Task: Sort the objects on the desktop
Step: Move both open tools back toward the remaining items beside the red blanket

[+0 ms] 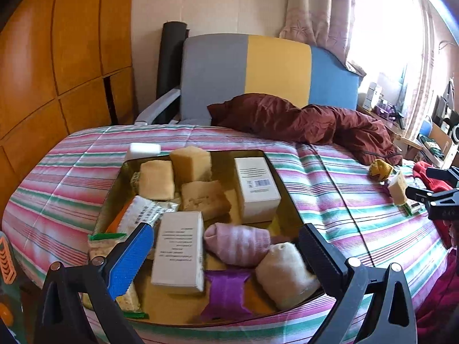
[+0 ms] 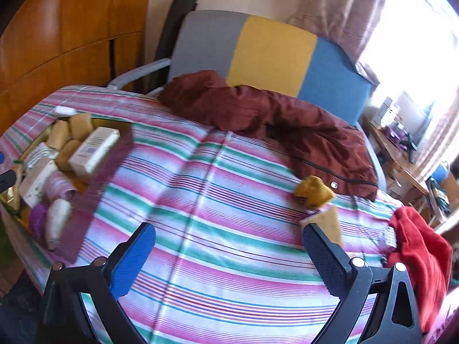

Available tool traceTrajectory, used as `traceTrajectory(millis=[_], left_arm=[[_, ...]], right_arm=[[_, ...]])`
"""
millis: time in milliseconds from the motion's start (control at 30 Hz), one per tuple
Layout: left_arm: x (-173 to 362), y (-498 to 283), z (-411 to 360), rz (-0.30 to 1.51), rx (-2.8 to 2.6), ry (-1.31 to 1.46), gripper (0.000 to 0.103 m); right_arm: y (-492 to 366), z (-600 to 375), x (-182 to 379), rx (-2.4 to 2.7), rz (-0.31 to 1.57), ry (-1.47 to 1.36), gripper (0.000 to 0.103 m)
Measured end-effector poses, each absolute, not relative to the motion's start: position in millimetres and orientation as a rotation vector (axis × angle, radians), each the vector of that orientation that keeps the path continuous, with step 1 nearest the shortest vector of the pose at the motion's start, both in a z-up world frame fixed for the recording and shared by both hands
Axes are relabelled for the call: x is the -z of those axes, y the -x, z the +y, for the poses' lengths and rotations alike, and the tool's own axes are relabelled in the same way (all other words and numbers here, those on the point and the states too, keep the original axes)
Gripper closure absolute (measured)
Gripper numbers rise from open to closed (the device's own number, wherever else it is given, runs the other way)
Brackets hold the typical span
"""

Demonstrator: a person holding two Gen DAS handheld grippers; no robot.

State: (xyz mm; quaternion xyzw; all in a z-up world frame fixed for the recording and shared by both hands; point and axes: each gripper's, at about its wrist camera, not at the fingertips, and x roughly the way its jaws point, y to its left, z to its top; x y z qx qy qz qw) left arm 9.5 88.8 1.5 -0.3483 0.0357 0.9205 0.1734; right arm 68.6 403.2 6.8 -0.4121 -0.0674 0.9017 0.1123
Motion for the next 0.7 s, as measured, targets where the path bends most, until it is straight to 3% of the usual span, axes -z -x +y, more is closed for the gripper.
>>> traceTrajectory(millis=[433,700], left_arm=[[-7,-3,140,0.19,-2.492,0.981,0.0],[-14,-3,183,0.213,-2.371,0.935,0.0]], right_arm=[[-77,491,-1,-2.489,0.046,1.216,0.0],[-99,572,3,-2.309,0.326,1.162,0.0]])
